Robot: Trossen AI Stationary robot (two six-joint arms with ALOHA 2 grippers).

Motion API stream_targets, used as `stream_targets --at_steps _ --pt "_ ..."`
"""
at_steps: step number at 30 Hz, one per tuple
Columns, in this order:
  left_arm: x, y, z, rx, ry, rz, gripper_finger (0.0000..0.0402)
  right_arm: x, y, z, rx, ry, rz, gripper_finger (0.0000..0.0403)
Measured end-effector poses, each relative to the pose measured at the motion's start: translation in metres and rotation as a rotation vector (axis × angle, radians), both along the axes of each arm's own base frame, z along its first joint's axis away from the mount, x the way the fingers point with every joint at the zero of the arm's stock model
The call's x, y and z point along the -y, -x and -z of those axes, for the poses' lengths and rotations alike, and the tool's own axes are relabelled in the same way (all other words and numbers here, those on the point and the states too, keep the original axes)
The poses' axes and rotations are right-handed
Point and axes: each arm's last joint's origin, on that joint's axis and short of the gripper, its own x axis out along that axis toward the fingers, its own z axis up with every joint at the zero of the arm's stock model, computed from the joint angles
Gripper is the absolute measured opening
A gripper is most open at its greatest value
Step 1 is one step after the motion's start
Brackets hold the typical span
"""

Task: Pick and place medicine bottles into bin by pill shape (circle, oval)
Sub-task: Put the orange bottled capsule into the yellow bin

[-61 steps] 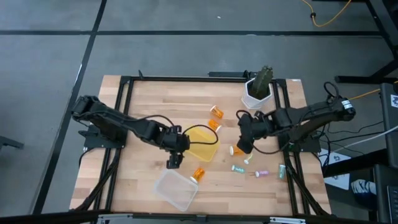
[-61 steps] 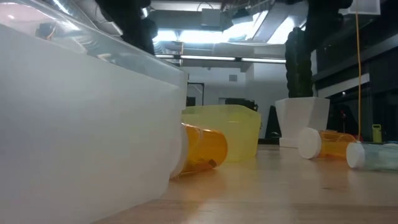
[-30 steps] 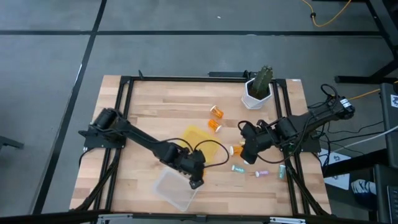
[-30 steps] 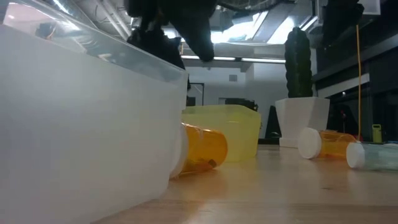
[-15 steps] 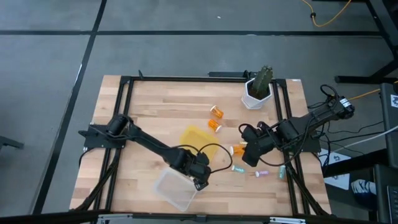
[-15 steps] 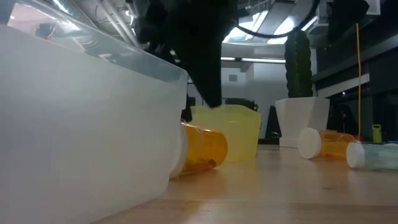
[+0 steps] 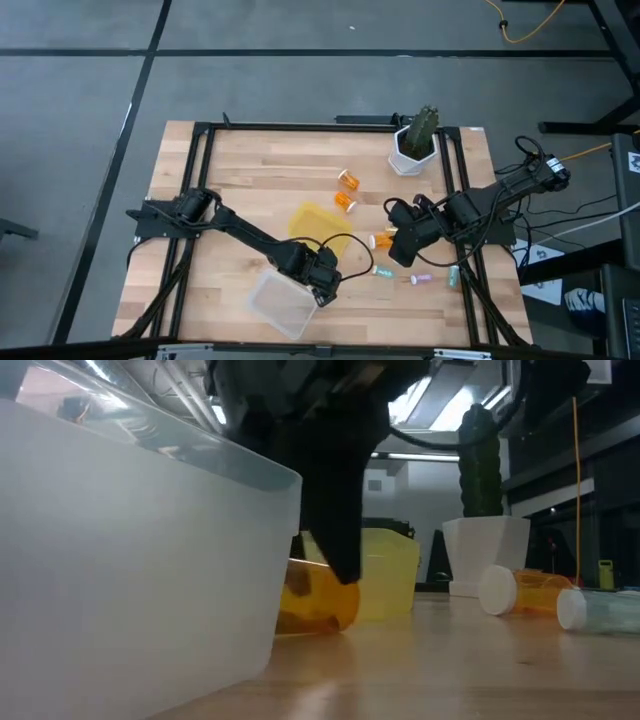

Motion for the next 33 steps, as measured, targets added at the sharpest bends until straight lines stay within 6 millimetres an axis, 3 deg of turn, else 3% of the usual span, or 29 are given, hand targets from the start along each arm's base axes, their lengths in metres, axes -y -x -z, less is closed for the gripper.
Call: stream_targets --at_steps 10,19,28,33 --pt "0.000 0.000 0.006 -0.020 -0.011 0.007 0.0238 0.000 0.000 0.000 0.000 0.001 0.000 0.0205" --pt "0.000 0.000 0.005 -0.012 -0.008 0.007 0.0189 0.000 0.000 0.000 0.000 0.001 0.000 0.0205" --pt "0.001 -0.001 -0.012 0.040 0.003 0.035 0.0183 0.000 0.000 0.000 0.000 0.001 0.000 0.0205" --pt "0.002 -0.013 -0.033 0.124 -0.007 0.093 0.0183 0.000 0.000 0.000 0.000 0.001 0.000 0.0205"
